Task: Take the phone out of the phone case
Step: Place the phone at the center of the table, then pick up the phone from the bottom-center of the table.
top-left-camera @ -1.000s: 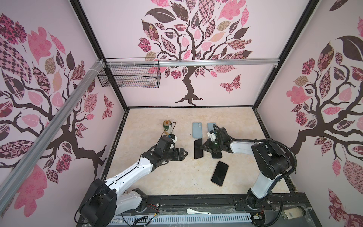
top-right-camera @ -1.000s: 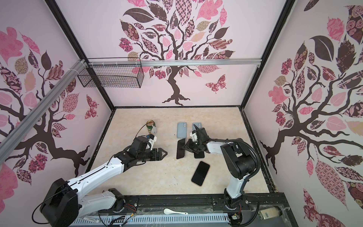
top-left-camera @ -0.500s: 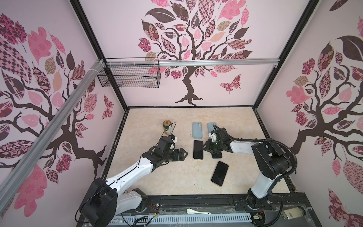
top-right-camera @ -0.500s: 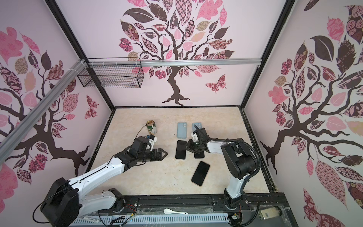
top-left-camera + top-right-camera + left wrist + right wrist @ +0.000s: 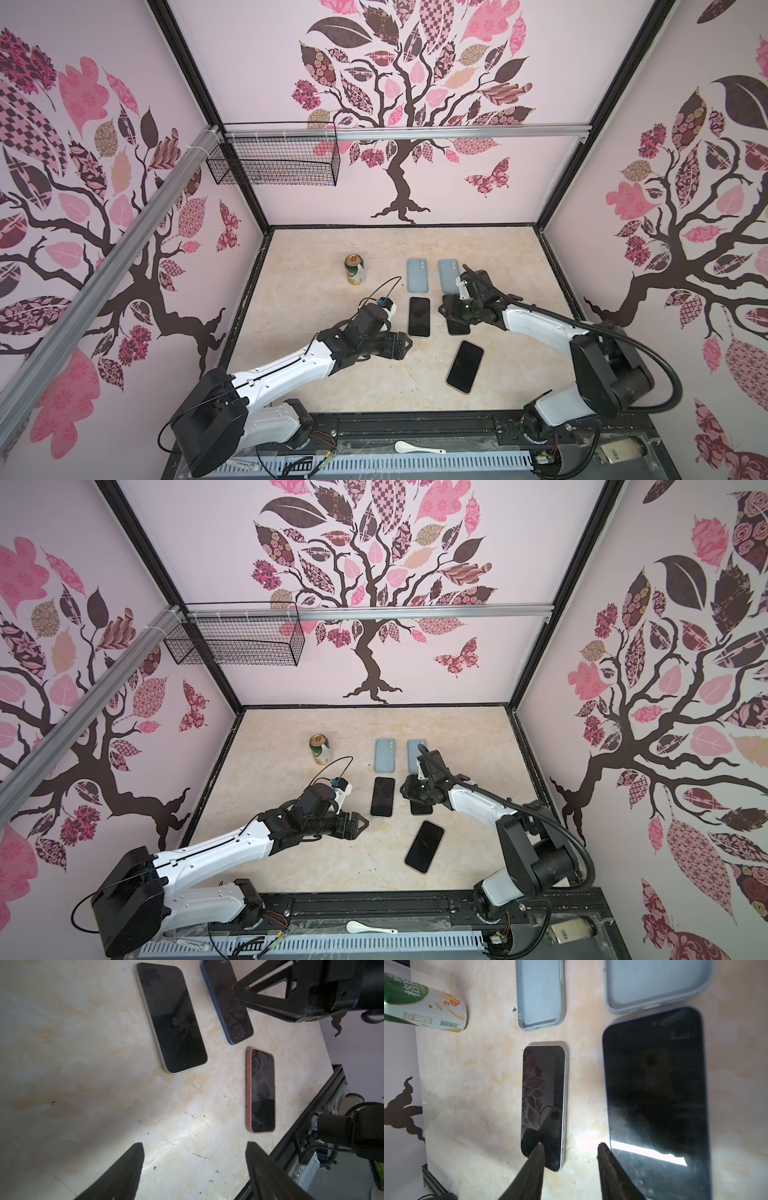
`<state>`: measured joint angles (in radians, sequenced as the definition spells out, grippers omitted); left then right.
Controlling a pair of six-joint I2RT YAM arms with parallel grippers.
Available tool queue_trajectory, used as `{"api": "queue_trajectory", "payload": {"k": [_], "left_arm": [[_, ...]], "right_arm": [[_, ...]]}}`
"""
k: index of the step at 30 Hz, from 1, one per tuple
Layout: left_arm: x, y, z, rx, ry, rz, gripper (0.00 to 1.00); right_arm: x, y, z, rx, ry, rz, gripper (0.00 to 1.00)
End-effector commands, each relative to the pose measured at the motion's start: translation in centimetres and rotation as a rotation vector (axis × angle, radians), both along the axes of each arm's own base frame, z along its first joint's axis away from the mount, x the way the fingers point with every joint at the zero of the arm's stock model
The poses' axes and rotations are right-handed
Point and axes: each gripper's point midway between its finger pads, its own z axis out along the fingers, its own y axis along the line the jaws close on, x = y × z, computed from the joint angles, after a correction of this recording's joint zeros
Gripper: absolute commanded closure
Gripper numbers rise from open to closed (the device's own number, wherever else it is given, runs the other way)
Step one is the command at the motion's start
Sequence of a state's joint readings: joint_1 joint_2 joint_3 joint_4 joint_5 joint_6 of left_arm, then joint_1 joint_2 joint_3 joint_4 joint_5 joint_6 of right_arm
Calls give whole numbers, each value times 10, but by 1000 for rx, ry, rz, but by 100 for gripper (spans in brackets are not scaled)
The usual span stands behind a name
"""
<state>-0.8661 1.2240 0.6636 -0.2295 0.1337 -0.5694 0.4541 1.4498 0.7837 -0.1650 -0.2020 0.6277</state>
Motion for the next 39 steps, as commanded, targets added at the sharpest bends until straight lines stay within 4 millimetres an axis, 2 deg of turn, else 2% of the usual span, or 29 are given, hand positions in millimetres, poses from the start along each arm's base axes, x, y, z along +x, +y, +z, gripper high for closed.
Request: {"api": "queue_trajectory", "payload": {"k": [1,2,8,12,17,24,39], "left_arm": [[0,-17,7,-31,-92,-12,19],[-4,-23,7,-44,-102,-22,19],[-26,-56,4,-66,-146,-104,18],[-38,-73,-2,-82,-153,-145,18],[-46,-84,-18,-96,-107,-173,17],[-47,-87,-20,-115,-106,-175,17],[-48,-83,-26,-110,-88,-160,17]], "right_arm": [[-26,-34,-7,-142,44,-101,51],[-31,-39,-5,-170,40,-108,49],[-61,-68,-8,-288,68,-176,17],[-71,-81,-9,-288,80,-260,1],[-83,-77,-17,-233,147,-334,1],[-94,-75,-32,-227,234,-426,1],[-102,-59,-53,-326,314,-364,1]]}}
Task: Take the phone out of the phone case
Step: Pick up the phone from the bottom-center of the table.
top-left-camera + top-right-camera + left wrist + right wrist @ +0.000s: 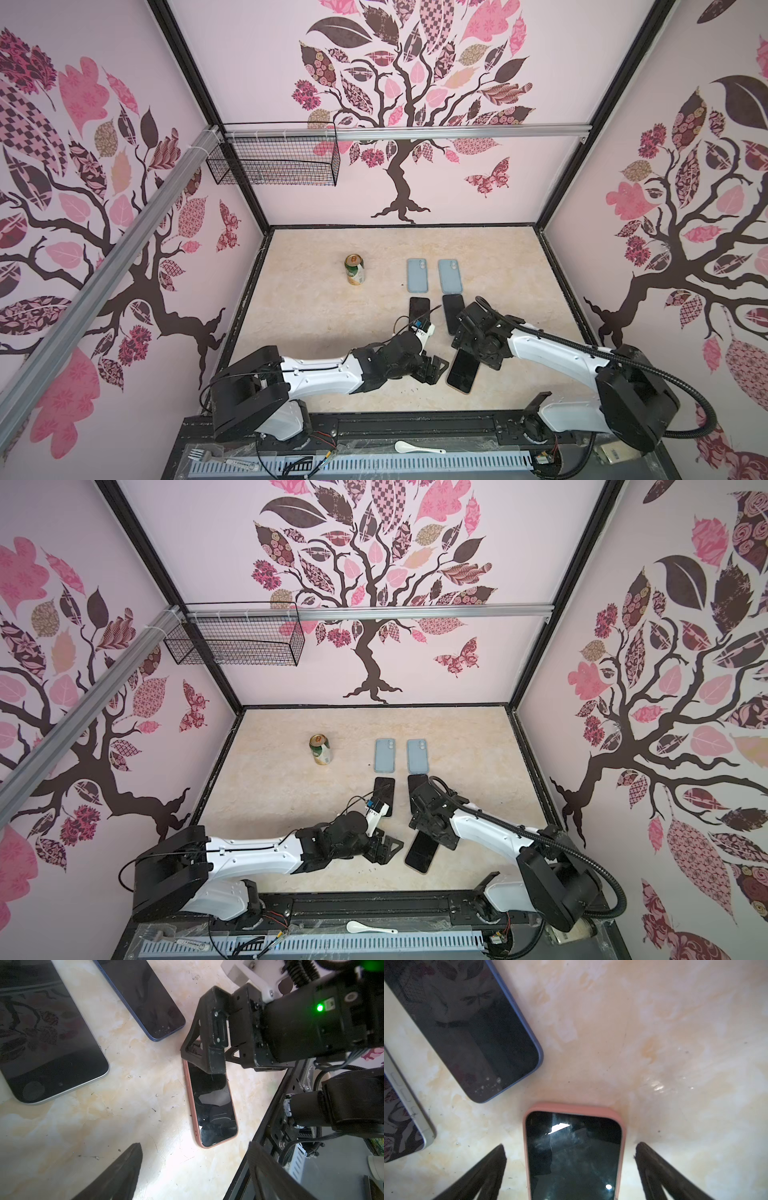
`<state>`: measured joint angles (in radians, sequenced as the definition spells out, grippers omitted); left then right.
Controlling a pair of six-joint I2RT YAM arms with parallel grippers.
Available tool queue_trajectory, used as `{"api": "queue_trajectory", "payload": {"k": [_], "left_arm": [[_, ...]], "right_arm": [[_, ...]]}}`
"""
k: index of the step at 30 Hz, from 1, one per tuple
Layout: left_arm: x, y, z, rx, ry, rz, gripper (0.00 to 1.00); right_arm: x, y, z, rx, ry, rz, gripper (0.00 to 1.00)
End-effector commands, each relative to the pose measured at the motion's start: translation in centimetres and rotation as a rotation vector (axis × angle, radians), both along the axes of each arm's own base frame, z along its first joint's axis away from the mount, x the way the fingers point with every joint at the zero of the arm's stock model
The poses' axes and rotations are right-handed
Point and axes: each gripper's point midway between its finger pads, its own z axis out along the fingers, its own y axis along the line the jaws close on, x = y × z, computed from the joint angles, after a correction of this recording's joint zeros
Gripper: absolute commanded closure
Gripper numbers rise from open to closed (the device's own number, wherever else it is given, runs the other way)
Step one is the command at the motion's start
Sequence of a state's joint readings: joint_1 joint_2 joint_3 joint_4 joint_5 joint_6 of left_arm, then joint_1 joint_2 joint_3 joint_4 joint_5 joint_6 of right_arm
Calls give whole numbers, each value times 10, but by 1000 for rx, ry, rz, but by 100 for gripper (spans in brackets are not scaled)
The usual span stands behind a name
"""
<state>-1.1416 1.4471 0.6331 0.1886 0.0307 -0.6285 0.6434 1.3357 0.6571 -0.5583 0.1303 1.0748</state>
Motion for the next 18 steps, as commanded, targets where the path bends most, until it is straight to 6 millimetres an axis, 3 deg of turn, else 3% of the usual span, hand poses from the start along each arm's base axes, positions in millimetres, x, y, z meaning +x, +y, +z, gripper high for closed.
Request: {"api": "queue_trajectory", "payload": {"k": [1,7,18], "left_arm": [[-6,7,-13,13,18,0,17],[-7,13,-17,19,18,9,17],[-6,13,-18,18,18,18,17]], "right_arm": [[1,2,-1,-31,25,4,1],[-2,0,-10,-55,50,12,2],[-6,-3,-20,-109,103,46,14]]}}
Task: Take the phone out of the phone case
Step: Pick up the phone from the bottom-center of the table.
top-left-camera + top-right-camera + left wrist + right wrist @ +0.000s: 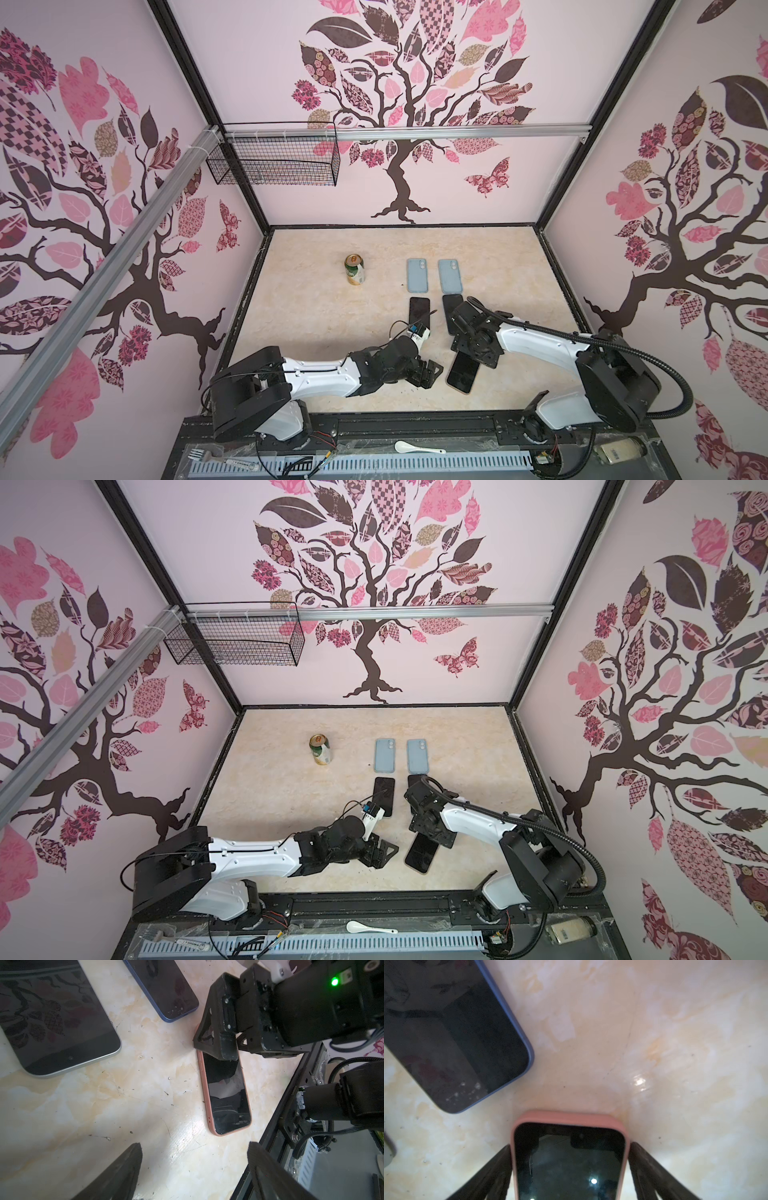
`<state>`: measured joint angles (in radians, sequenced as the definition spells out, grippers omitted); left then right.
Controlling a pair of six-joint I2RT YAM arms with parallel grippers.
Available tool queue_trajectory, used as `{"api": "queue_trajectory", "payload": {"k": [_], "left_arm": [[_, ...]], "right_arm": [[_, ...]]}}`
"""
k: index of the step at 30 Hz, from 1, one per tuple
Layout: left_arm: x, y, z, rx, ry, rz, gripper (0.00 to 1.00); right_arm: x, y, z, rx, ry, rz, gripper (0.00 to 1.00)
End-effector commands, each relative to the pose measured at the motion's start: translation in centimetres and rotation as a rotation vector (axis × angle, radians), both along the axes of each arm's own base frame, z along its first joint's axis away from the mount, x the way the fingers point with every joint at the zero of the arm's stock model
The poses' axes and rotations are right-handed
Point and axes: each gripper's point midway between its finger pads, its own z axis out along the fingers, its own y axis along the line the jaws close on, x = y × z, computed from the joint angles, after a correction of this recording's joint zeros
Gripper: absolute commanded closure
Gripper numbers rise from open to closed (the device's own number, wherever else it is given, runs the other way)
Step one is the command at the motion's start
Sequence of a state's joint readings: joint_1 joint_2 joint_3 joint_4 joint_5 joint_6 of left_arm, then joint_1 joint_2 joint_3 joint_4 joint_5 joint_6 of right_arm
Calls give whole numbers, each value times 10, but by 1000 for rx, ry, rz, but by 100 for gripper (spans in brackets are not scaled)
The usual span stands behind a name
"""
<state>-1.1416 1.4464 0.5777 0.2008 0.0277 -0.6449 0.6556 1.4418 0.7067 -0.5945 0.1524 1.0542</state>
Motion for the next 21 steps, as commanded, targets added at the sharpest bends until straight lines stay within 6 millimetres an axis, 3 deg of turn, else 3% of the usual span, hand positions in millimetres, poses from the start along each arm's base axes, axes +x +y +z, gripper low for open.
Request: {"api": "queue_trajectory", "payload": {"k": [1,13,16,21], "left_arm": [[0,0,1,-16,-9,6,17],[1,4,3,-18,-9,24,17],[3,5,9,-32,-12,43,17],[10,6,22,-85,19,58,5]], "right_arm": [[-7,-2,-10,-33,48,20,14],[-13,4,-19,-16,76,32,23],[-10,2,-13,-3,42,9,26],[4,5,13,25,-63,15,33]]}}
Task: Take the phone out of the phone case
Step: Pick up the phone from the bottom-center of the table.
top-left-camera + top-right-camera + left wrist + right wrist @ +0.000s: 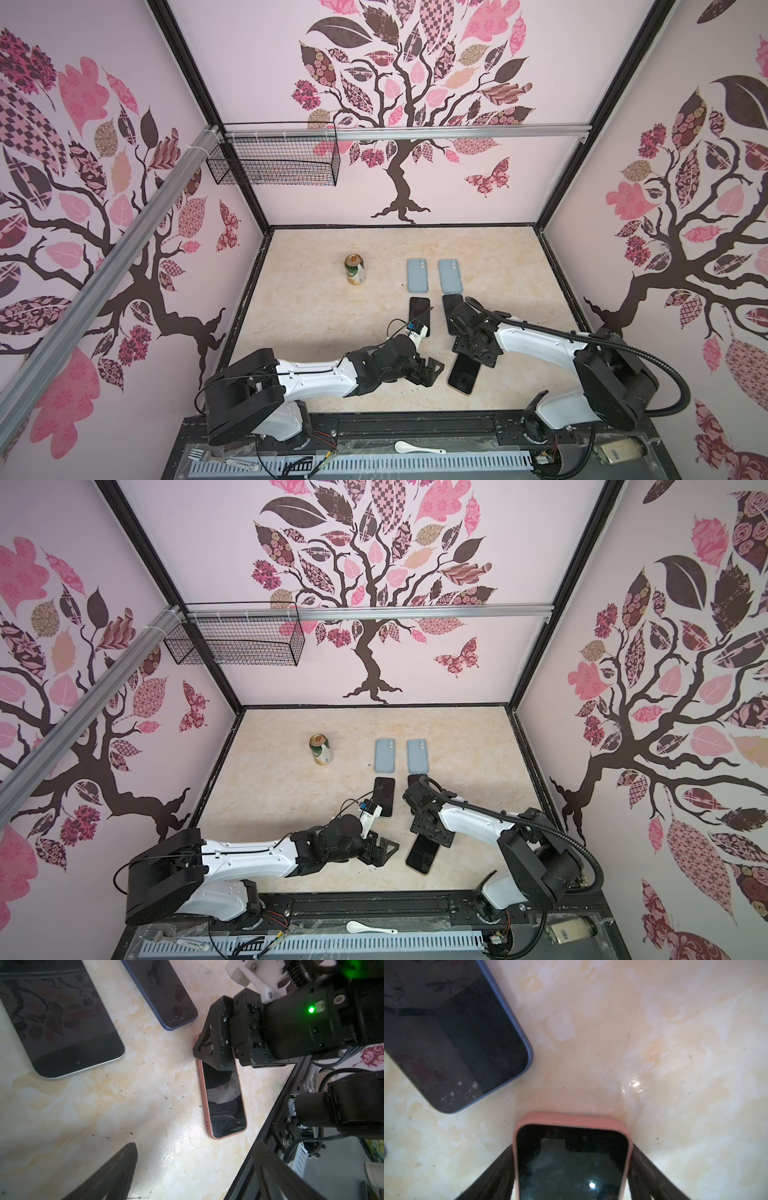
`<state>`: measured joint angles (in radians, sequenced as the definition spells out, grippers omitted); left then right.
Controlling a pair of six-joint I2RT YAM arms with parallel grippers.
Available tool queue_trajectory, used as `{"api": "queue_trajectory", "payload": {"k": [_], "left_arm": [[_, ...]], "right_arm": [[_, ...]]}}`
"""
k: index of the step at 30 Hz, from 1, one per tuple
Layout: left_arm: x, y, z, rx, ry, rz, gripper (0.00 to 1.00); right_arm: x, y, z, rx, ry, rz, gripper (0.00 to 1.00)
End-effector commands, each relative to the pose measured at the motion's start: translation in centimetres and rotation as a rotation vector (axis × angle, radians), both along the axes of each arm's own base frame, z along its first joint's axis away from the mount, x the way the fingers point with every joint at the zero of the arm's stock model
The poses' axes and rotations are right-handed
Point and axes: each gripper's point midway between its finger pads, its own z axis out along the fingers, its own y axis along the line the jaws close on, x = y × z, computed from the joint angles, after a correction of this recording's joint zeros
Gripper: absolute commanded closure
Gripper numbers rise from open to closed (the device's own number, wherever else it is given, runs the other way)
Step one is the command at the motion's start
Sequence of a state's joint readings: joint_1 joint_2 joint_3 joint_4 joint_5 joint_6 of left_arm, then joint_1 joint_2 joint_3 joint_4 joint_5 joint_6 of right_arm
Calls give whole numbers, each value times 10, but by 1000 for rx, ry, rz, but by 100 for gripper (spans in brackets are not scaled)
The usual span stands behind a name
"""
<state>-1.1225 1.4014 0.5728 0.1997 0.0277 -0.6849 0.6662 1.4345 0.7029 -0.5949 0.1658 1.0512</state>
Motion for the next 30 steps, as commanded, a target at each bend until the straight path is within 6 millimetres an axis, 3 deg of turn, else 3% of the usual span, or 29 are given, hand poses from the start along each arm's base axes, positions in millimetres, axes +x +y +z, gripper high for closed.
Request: {"api": "queue_trajectory", "payload": {"k": [1,6,13,17,22,30], "left_arm": [[5,3,12,-46,3,14,4],[4,2,20,-79,-1,-20,5],[-7,-14,-2,-80,49,-120,14],[-5,-21,-12,-60,51,-134,20],[0,-27,-21,-47,55,-126,26],[0,-38,-24,-82,78,-136,44]], "right_arm": [[8,7,18,52,-80,15,34],[20,13,43,142,-230,35,41],[29,37,61,328,-343,50,46],[30,40,68,374,-391,53,46],[28,44,74,442,-425,46,47],[25,48,72,537,-402,-49,51]]}}
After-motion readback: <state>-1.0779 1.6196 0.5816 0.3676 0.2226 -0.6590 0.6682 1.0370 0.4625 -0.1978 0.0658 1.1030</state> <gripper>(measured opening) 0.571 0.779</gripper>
